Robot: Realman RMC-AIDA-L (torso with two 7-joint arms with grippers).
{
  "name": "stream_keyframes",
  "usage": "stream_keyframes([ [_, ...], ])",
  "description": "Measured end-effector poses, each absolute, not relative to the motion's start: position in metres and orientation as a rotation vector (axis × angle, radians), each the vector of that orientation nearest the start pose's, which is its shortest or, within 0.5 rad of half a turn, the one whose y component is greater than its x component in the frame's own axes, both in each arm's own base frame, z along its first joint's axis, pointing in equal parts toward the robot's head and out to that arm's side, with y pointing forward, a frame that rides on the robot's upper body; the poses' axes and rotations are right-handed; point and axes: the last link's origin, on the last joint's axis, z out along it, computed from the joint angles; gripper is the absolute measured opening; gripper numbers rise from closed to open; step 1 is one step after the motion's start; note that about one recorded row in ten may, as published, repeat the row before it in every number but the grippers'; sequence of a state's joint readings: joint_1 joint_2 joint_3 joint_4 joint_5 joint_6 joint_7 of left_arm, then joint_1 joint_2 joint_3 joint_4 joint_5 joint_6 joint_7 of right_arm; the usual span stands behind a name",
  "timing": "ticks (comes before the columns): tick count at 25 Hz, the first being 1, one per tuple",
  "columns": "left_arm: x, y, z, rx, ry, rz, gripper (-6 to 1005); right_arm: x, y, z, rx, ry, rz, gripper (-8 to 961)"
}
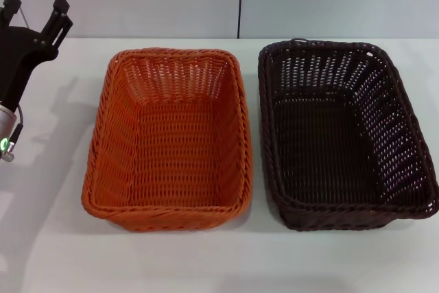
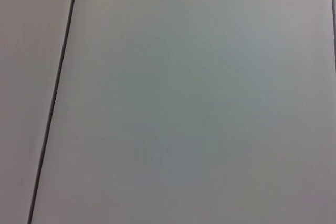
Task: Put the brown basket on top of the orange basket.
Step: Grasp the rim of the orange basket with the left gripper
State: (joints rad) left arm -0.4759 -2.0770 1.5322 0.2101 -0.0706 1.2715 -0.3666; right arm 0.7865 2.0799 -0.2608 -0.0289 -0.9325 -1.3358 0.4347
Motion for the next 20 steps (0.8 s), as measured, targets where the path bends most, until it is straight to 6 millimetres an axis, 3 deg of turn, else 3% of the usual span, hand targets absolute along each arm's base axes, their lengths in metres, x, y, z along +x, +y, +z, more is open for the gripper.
stream_keyframes([
  [20,-0.2909,0.3619,0.0316,-1.506,-0.444,-0.997,842,0.2402,0.4195,0.0529,-1.382,0.436,1.146,533],
])
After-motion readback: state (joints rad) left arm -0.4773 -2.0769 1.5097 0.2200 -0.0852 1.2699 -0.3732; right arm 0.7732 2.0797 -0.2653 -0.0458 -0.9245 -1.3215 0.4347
